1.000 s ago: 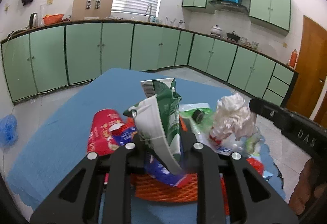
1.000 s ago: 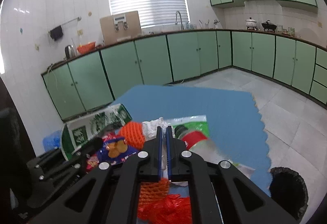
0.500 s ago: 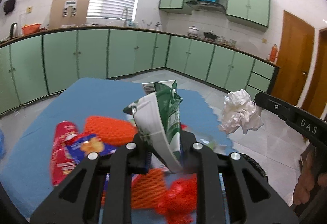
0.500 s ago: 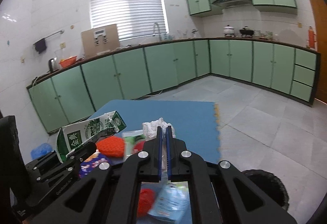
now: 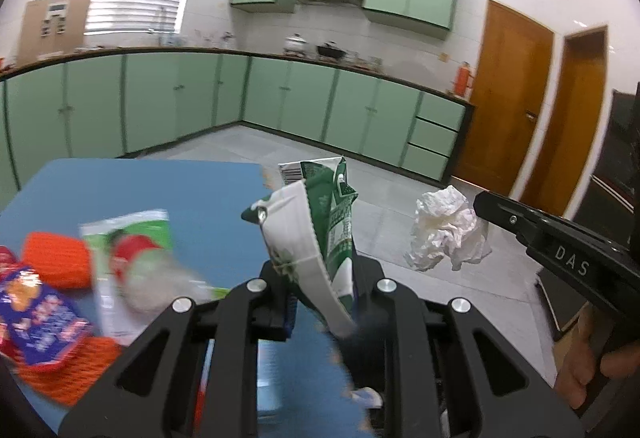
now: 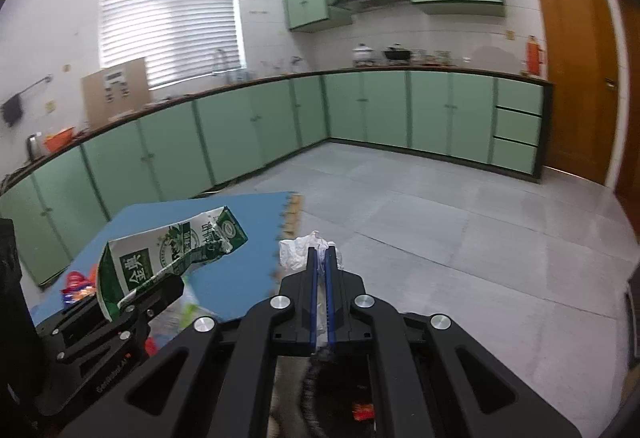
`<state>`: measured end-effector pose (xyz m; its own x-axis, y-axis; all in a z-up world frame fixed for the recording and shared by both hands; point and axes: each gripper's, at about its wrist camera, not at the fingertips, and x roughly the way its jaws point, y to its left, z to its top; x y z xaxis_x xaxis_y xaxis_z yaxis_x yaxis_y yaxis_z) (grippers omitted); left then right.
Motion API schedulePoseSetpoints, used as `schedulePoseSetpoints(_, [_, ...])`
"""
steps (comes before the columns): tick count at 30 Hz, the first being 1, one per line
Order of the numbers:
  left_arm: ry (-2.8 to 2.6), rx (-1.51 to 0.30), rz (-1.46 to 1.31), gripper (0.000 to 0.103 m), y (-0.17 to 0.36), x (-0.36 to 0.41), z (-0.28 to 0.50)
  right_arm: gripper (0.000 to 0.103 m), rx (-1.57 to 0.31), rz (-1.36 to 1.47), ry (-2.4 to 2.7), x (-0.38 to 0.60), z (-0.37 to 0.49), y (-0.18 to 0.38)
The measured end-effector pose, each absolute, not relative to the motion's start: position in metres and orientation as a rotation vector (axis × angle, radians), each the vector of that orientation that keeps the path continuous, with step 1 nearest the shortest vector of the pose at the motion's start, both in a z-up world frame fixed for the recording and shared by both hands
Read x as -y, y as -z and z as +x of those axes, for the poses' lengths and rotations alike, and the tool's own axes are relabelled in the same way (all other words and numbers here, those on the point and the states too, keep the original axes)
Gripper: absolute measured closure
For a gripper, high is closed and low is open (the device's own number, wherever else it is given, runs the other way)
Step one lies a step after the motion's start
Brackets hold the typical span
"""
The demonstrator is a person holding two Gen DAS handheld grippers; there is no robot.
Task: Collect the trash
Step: 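Move both grippers over the black bin and release carton and tissue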
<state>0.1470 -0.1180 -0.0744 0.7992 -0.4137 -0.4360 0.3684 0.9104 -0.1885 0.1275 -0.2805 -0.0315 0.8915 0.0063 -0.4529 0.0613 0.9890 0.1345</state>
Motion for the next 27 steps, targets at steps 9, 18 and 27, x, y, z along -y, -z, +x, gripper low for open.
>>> schedulePoseSetpoints(9, [0.52, -0.556, -0.062, 0.085, 0.109, 0.181, 0.154, 0.099, -0.52, 0.202, 0.159, 0.342, 0.122, 0.057])
schedulePoseSetpoints(18, [0.58, -0.647, -0.029, 0.068, 0.132, 0.207, 0.168, 0.09, -0.572, 0.239, 0.217, 0.372, 0.123, 0.08])
schedulePoseSetpoints(27, [0.582, -0.622, -0.041, 0.046, 0.125, 0.197, 0.166, 0.073, -0.568, 0.234, 0.219, 0.37, 0.123, 0.078])
